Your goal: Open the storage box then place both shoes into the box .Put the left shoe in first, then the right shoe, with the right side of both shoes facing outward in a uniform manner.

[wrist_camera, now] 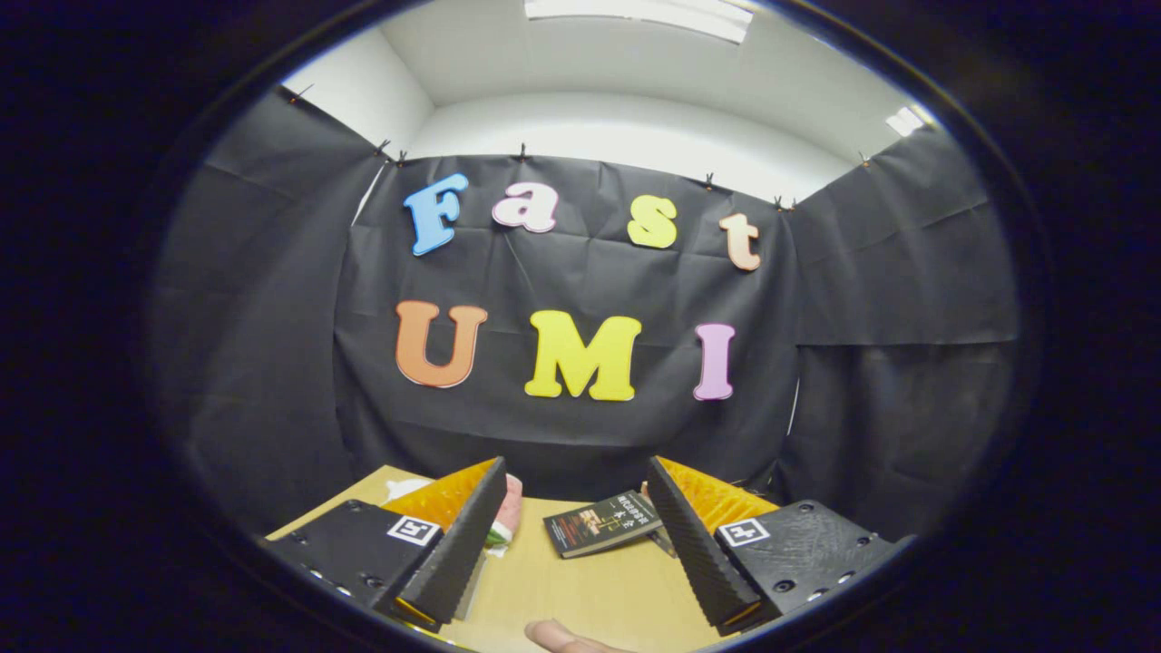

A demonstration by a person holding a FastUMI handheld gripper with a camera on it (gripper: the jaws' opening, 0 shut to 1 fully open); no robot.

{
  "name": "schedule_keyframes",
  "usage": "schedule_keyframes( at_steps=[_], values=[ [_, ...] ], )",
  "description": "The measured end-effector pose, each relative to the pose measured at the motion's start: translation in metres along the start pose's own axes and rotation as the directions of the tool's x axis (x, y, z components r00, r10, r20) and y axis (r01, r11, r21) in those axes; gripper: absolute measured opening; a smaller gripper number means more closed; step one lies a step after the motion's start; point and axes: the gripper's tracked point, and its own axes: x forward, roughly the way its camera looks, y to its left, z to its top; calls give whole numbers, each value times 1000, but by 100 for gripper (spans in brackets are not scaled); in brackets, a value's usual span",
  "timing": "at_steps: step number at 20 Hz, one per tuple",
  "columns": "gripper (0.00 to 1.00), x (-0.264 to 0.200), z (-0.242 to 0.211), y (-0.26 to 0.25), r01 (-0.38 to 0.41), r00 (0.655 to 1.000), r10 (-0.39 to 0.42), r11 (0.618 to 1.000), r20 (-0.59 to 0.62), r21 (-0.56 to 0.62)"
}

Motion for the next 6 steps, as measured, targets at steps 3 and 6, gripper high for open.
schedule_keyframes(
  at_steps=[3, 6],
  values=[
    [96, 0, -3, -10, 23, 1000, -23, 1000, -13, 16],
    [96, 1, -6, -12, 32, 999, -32, 999, -23, 18]
  ],
)
